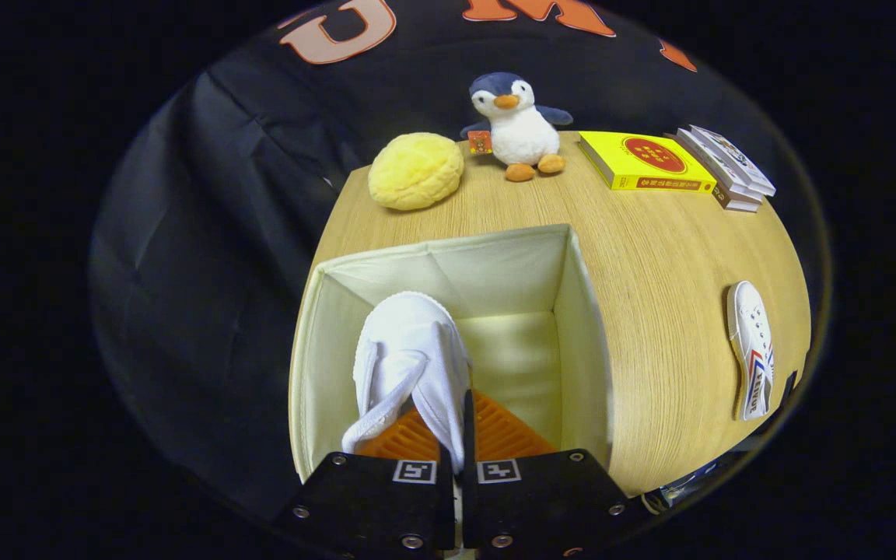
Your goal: Open the storage box then place both shoes into the box .Put the left shoe in first, then the right shoe, with the right side of both shoes facing outward in a uniform manner.
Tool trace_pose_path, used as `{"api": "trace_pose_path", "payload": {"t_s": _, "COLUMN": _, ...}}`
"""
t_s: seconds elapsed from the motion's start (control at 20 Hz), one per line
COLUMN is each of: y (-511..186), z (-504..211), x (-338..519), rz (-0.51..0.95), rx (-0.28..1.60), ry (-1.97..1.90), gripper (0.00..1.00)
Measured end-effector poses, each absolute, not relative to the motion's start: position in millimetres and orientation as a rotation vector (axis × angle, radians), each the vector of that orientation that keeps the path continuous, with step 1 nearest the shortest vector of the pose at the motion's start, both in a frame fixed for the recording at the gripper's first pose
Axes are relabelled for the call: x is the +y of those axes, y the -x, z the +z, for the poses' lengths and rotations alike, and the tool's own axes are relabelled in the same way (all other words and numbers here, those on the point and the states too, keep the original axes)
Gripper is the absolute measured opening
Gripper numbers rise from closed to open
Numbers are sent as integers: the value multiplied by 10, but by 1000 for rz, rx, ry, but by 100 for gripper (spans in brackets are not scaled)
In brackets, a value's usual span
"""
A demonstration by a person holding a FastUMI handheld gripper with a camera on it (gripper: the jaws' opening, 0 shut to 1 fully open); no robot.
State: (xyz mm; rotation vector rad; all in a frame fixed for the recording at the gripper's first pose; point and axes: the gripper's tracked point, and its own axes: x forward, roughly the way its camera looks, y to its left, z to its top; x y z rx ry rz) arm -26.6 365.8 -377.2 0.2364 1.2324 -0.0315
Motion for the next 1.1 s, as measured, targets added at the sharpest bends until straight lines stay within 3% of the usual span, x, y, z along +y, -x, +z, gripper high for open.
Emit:
{"api": "trace_pose_path", "payload": {"t_s": 0.3, "y": 279, "z": -4061, "x": 3845, "rz": -70, "rx": 1322, "ry": -281, "gripper": 7}}
{"api": "trace_pose_path", "payload": {"t_s": 0.45, "y": 383, "z": -4084, "x": 4000, "rz": 19, "rx": 1362, "ry": -291, "gripper": 14}}
{"api": "trace_pose_path", "payload": {"t_s": 0.55, "y": 482, "z": -4003, "x": 4195, "rz": 124, "rx": 1380, "ry": -360, "gripper": 26}}
{"api": "trace_pose_path", "payload": {"t_s": 0.8, "y": 408, "z": -3577, "x": 4294, "rz": 306, "rx": 1255, "ry": -450, "gripper": 41}}
{"api": "trace_pose_path", "payload": {"t_s": 1.1, "y": 330, "z": -3054, "x": 3794, "rz": 403, "rx": 1050, "ry": -441, "gripper": 68}}
